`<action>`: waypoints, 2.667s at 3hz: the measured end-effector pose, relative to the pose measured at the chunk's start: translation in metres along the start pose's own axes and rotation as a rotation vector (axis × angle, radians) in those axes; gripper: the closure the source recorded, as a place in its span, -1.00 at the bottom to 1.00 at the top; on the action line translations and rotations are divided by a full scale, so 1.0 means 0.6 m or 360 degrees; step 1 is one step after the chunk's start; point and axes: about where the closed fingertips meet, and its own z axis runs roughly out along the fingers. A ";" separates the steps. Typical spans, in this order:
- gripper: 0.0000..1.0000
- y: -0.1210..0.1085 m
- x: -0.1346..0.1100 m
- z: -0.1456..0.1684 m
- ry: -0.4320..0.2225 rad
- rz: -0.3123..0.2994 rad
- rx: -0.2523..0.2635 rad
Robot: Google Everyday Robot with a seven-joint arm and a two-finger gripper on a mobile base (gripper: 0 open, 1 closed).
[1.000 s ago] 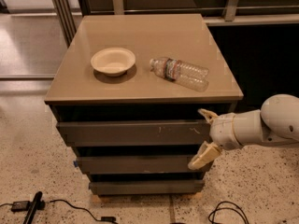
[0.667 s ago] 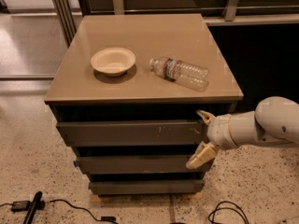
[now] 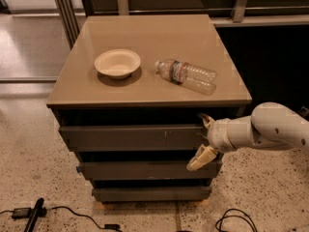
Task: Open top drawer
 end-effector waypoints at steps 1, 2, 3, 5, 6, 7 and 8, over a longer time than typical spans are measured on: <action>-0.63 0.000 0.000 0.000 0.0000 0.0000 0.0000; -0.16 0.000 0.000 0.000 0.0000 0.0000 0.0000; 0.30 -0.002 -0.008 -0.007 0.0000 0.0000 0.0000; 1.00 -0.010 -0.020 -0.029 0.0000 0.0000 0.0000; 1.00 0.016 -0.014 -0.043 0.0001 0.0022 0.0014; 1.00 0.043 -0.008 -0.056 0.0004 0.0042 0.0024; 1.00 0.045 -0.008 -0.058 0.0004 0.0042 0.0024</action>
Offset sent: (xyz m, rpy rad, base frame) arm 0.0000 0.0000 0.0000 0.0000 0.0000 0.0000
